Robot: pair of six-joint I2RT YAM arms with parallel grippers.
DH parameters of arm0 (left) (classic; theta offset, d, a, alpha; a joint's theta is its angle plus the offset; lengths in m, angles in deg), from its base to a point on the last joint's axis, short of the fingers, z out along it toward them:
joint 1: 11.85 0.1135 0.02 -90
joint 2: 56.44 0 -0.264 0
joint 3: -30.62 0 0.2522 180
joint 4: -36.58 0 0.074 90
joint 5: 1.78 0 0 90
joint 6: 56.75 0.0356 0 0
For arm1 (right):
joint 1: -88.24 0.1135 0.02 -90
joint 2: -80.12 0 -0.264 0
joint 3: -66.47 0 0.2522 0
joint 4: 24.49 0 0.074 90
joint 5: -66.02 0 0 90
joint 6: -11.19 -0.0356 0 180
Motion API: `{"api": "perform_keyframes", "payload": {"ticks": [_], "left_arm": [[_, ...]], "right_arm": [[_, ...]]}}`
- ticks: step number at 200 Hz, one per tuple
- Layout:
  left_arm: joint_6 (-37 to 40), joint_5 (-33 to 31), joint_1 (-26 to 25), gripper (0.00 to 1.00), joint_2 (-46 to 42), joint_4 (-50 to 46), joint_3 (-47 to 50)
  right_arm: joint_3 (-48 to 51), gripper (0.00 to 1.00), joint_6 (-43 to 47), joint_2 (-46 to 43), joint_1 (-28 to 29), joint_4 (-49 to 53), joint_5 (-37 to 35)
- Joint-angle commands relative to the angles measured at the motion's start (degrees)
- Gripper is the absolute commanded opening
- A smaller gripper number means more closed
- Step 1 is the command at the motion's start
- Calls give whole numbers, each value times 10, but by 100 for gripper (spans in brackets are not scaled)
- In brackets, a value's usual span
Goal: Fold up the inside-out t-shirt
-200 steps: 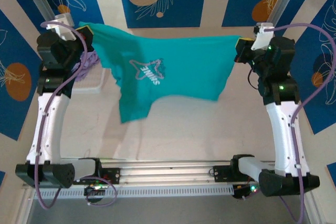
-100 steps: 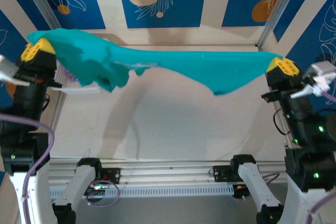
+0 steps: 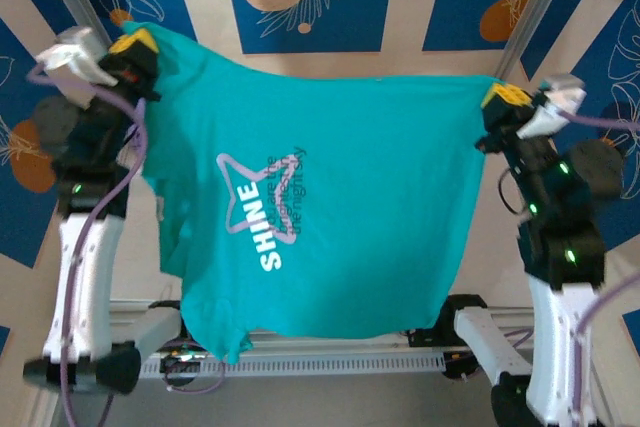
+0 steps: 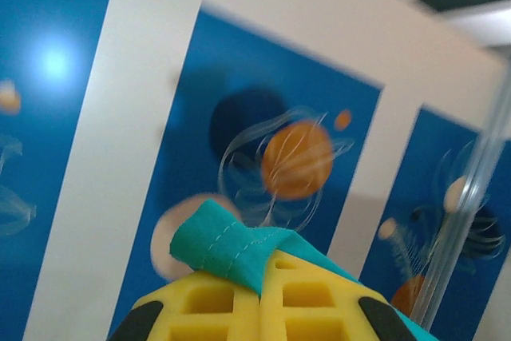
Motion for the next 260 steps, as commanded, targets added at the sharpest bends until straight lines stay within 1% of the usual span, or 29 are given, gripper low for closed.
{"api": "perform_keyframes", "payload": {"ticks": [1, 5, 10, 21, 34, 45, 59, 63, 73, 81, 85, 105, 128, 139, 149, 171, 186, 195, 210, 226, 244, 260], "left_arm": [[-15, -17, -8, 0, 76, 92, 53], [-13, -20, -10, 0, 96, 108, 62], [-9, -25, -14, 2, 124, 128, 70], [-2, -39, -25, 3, 192, 166, 77], [8, -47, -38, 4, 298, 195, 54], [10, -43, -44, 13, 397, 190, -3], [3, -37, -44, 27, 515, 139, -99], [2, -36, -44, 29, 541, 123, -124], [-1, -39, -44, 37, 584, 77, -176], [-5, -41, -44, 46, 599, 57, -193], [-7, -42, -45, 49, 601, 53, -194], [-10, -48, -51, 60, 561, 42, -149], [-22, -55, -65, 68, 459, 13, -39], [-33, -70, -78, 69, 403, 3, 30], [-42, -70, -91, 69, 349, 11, 96], [-86, -71, -115, 69, 239, 40, 254], [-105, -65, -126, 69, 170, 20, 330], [-100, -63, -132, 69, 134, -19, 357], [-80, -70, -146, 69, 75, -88, 393], [-71, -77, -159, 69, 24, -145, 422], [-85, -87, -185, 69, -21, -171, 456], [-87, -101, -229, 68, -30, -173, 464]], "right_arm": [[58, 0, 0, 79, -3, -92, -21], [68, 0, -3, 99, -3, -111, -22], [79, 0, -6, 129, -2, -137, -23], [89, 3, -13, 206, -2, -189, -27], [56, 8, -24, 326, -1, -215, -30], [-7, 15, -27, 434, 1, -202, -40], [-108, 25, -29, 559, 4, -152, -71], [-136, 27, -30, 586, 4, -132, -75], [-189, 31, -39, 641, 1, -87, -81], [-205, 34, -44, 661, 0, -73, -82], [-207, 35, -44, 666, 0, -66, -81], [-183, 43, -54, 647, 2, -23, -71], [-86, 47, -85, 573, 12, 30, -41], [-26, 47, -112, 534, 19, 54, -39], [39, 48, -131, 496, 28, 67, -29], [180, 49, -164, 407, 57, 86, -44], [252, 50, -186, 350, 58, 104, -33], [286, 50, -202, 314, 57, 117, -26], [325, 50, -227, 265, 66, 143, -32], [343, 51, -247, 233, 80, 184, -70], [363, 51, -269, 217, 91, 219, -99], [379, 51, -289, 217, 98, 242, -98]]}}
